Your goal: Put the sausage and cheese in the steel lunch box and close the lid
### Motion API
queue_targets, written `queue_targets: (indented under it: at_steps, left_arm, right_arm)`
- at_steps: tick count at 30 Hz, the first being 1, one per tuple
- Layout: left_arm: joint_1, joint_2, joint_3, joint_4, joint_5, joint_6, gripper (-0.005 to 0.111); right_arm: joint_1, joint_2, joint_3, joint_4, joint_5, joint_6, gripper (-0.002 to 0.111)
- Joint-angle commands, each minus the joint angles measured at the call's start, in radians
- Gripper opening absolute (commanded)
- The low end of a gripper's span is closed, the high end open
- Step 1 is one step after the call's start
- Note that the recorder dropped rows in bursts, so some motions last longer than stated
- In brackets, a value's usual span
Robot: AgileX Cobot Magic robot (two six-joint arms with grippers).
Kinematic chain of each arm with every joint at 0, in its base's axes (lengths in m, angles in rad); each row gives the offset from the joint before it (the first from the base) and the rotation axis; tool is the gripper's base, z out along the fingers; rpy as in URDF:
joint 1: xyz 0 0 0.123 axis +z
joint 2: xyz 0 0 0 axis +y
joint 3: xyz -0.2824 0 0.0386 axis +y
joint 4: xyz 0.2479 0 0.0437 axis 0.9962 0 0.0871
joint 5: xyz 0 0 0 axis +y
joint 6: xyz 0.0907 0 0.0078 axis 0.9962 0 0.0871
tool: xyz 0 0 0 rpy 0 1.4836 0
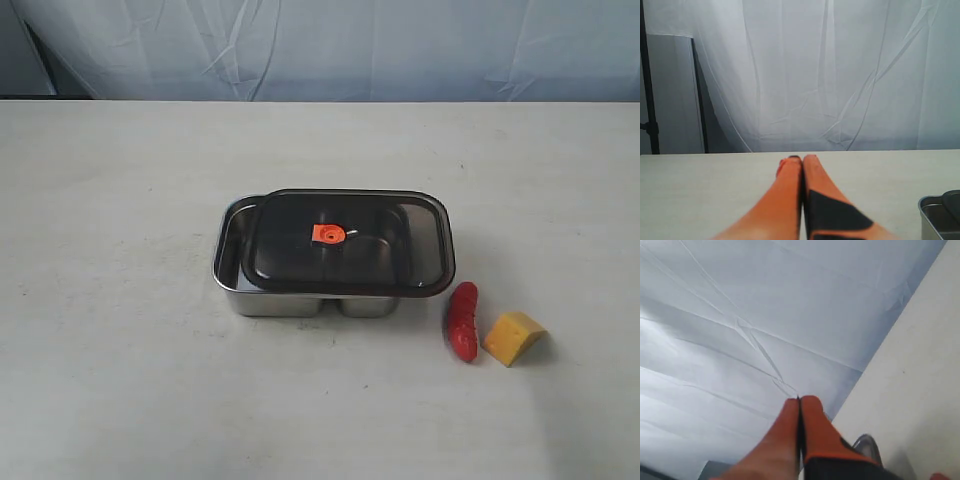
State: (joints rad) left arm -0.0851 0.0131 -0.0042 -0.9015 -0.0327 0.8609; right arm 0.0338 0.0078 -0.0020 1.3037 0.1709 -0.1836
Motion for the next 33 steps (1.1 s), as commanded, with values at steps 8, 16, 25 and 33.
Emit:
queue_targets:
  at_steps: [8, 16, 25, 33]
  left_arm:
    - [-0.008, -0.007, 0.004, 0.003, 0.004, -0.005, 0.0]
    - [-0.008, -0.007, 0.004, 0.003, 0.004, -0.005, 0.0]
    - [-0.008, -0.007, 0.004, 0.003, 0.004, -0.005, 0.0]
    - [-0.008, -0.007, 0.004, 0.003, 0.004, -0.005, 0.0]
  right_arm:
    - [-0.003, 0.127, -0.064, -0.022, 0.275, -0.5, 0.0]
    - [-0.003, 0.968, -0.345, 0.006, 0.495, -0.696, 0.0]
    - [-0.003, 1.59, -0.667, 0.023, 0.738, -0.71, 0.017]
    - [-0.003, 1.745, -0.743, 0.033, 0.706, -0.74, 0.058]
